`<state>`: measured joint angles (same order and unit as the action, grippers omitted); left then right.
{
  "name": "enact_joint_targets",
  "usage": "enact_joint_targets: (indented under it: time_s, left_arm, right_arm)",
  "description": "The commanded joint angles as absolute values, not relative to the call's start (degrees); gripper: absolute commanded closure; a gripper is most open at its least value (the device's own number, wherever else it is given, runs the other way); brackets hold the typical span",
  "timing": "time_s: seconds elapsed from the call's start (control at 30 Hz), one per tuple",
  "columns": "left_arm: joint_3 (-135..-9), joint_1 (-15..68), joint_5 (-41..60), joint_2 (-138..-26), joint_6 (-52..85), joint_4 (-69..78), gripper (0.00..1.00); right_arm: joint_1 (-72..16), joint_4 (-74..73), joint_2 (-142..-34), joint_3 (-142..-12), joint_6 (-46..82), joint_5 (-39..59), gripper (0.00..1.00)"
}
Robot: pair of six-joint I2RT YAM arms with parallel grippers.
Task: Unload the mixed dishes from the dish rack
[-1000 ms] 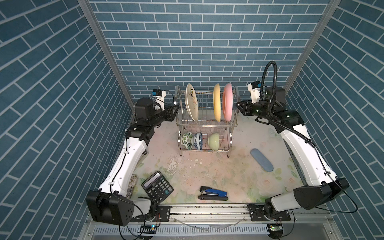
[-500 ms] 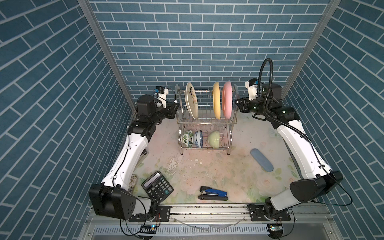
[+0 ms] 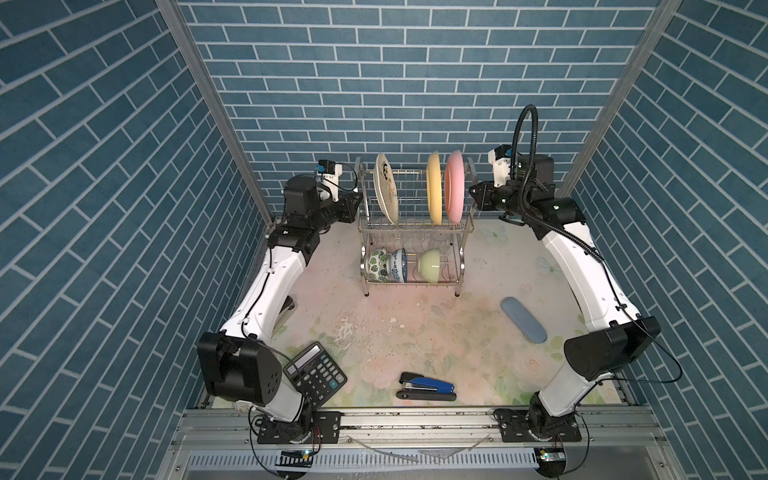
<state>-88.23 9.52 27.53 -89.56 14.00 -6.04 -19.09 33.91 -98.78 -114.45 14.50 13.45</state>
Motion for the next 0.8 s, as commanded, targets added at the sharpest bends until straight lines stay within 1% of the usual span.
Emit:
enact_joint_targets:
  time_s: [0.0, 0.33, 0.57, 0.67, 0.77]
  left_arm:
    - [-90.5, 10.0, 27.9, -92.5, 17.0, -5.0, 0.83]
    - [-97.2, 10.0, 27.9, -99.7, 16.5, -6.2, 0.83]
    - [-98.4, 10.0, 28.3, -100.8, 16.6, -6.4, 0.83]
    - [-98.2, 10.0, 28.0, -100.4, 16.6, -6.2, 0.76]
    - [-97.3, 10.0, 28.2, -99.4, 17.2, -5.5, 0.65]
  right_arm:
    - [-18.2, 34.4, -102.3, -117.5, 14.5, 14.7, 0.93]
    - [-15.8, 34.2, -108.3, -123.1, 16.6, 17.2, 0.94]
    - [-15.5, 34.2, -108.6, -123.6, 17.2, 18.0, 0.94]
    - [-15.5, 34.4, -108.5, -123.6, 17.3, 18.0, 0.90]
    - [-15.5, 34.6, -108.0, -123.2, 17.8, 18.2, 0.79]
